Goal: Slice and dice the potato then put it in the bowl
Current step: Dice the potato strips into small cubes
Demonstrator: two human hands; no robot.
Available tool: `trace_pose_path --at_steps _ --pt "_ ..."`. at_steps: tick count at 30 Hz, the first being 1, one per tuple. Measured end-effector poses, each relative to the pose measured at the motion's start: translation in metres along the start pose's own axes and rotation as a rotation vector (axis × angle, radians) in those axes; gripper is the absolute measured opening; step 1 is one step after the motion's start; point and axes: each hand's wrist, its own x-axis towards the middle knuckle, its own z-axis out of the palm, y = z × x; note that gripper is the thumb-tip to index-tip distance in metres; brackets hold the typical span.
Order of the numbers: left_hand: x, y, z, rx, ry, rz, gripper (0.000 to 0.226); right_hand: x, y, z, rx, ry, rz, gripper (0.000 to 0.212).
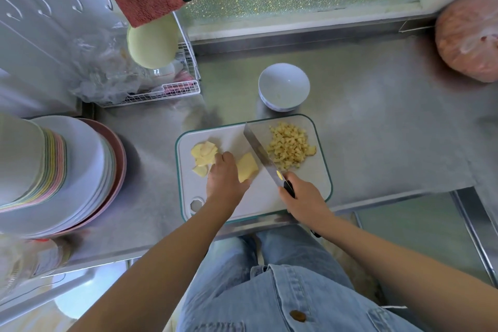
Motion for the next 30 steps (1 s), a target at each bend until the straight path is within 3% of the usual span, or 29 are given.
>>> trace_pose_path --at_steps 4,11,17,30 --pt "-0.002 -0.003 0.002 -0.053 -0.008 -0.045 0.052 -0.004 -0.004 0.005 -0.068 -0.044 -0.056 0.019" --pt "-0.003 -0.002 0.002 -0.052 0.0 -0.019 0.053 -0.002 -0.002 -0.002 -0.039 -0.025 -0.055 0.009" --pt "0.007 0.007 -0.002 0.03 -0.017 0.022 0.054 0.0 0.001 -0.014 0.024 0.013 -0.005 0.021" --pt "0.012 0.014 -0.01 0.257 -0.113 0.162 0.05 -0.002 0.009 -0.021 0.032 -0.05 -0.049 0.017"
